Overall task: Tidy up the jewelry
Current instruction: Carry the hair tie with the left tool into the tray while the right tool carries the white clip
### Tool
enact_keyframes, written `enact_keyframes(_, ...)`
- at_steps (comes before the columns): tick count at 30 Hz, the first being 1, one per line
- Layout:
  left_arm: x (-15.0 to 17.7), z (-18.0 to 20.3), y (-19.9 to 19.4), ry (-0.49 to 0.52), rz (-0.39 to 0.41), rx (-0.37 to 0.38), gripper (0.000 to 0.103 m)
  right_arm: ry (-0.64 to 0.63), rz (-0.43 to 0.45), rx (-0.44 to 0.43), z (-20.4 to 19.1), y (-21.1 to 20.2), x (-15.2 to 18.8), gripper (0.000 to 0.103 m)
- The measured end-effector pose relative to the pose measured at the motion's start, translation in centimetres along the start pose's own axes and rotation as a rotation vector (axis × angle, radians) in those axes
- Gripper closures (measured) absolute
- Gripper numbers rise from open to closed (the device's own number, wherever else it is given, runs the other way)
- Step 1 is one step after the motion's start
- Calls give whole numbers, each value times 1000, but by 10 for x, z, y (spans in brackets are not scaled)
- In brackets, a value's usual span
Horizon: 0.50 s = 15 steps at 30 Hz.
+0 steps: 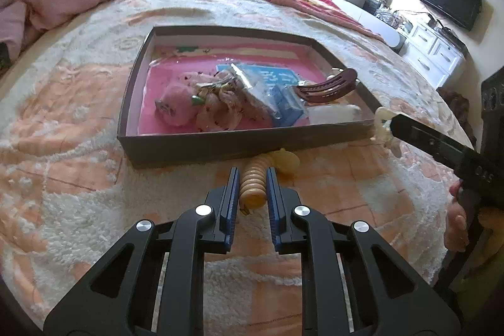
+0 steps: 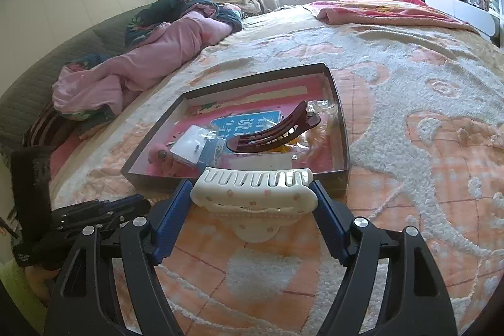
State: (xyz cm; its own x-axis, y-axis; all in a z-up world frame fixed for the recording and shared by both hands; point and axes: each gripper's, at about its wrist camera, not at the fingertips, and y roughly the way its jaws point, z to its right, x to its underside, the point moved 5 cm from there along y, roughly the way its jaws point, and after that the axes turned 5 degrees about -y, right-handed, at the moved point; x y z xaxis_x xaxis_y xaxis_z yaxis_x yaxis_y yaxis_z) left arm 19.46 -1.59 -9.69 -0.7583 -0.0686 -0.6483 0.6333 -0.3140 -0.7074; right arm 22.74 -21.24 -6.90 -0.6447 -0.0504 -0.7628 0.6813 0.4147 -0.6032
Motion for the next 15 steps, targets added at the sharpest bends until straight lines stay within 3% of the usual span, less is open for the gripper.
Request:
enact_keyframes(5, -8, 7, -12, 12, 41, 13, 92, -2, 19, -5, -1, -5, -4, 30)
enact_keyframes(15, -55, 19, -31, 35, 144, 35, 93, -25, 65, 2, -3, -10, -29, 30)
